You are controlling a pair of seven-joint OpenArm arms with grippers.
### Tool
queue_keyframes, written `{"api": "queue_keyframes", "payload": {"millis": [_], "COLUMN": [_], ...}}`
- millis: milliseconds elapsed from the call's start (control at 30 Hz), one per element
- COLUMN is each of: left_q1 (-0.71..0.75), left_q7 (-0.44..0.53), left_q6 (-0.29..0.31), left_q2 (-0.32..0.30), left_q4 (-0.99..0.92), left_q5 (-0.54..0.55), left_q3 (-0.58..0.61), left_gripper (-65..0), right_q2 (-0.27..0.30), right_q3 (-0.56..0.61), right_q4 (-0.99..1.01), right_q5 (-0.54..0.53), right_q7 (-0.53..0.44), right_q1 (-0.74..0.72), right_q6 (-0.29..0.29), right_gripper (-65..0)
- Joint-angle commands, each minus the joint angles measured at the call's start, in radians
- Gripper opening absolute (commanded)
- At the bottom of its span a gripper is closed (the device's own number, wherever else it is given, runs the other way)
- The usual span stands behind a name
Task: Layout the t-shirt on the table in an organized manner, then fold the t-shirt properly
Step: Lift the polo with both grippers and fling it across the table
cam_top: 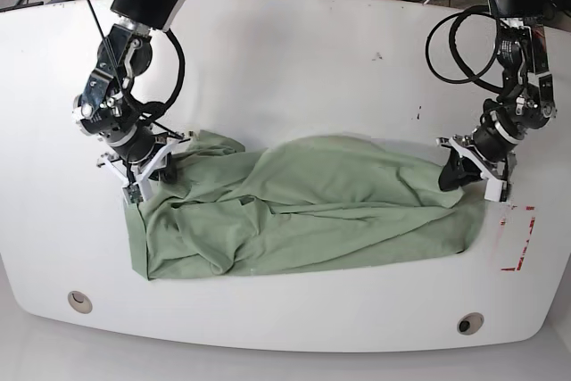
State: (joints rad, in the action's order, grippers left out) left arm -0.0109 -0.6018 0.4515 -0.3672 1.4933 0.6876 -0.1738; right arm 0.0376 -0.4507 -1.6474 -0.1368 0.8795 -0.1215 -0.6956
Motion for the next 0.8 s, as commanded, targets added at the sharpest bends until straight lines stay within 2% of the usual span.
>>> {"api": "queue_keyframes", "payload": {"millis": [0, 200, 367, 567, 767], "left_q1": [-0.011, -0.019, -0.068, -0.217, -0.39], "left_q7": [0.021, 0.021, 0.016, -0.079, -0.139], "left_q6": [0.007, 0.007, 0.007, 0.007, 0.007], "left_q2": [-0.031, -0.072, -0.08, -0.082, -0.077], "left_q4": [0.103, 0.24, 0.327, 0.361, 0.361], "left_q5": [0.017, 0.017, 0.017, 0.017, 0.016], "left_q3": [-0.003, -0.014, -0.057, -0.088, -0.109], "left_gripper": [-65.0, -65.0, -65.0, -65.0, -65.0], "right_q2": [0.0, 0.002, 0.008, 0.095, 0.147], "right_q3": [0.002, 0.002, 0.002, -0.003, -0.003], "right_q4": [-0.116, -0.27, -0.362, -0.366, -0.357], "right_q5": [-0.019, -0.021, -0.036, -0.1, -0.116], "right_q7": [0.019, 0.097, 0.146, 0.162, 0.163], "right_q1": [0.001, 0.018, -0.002, -0.066, -0.183], "right_q6": [-0.003, -0.003, -0.003, -0.003, -0.003], "right_gripper": [-65.0, -65.0, -65.0, -65.0, -65.0]}}
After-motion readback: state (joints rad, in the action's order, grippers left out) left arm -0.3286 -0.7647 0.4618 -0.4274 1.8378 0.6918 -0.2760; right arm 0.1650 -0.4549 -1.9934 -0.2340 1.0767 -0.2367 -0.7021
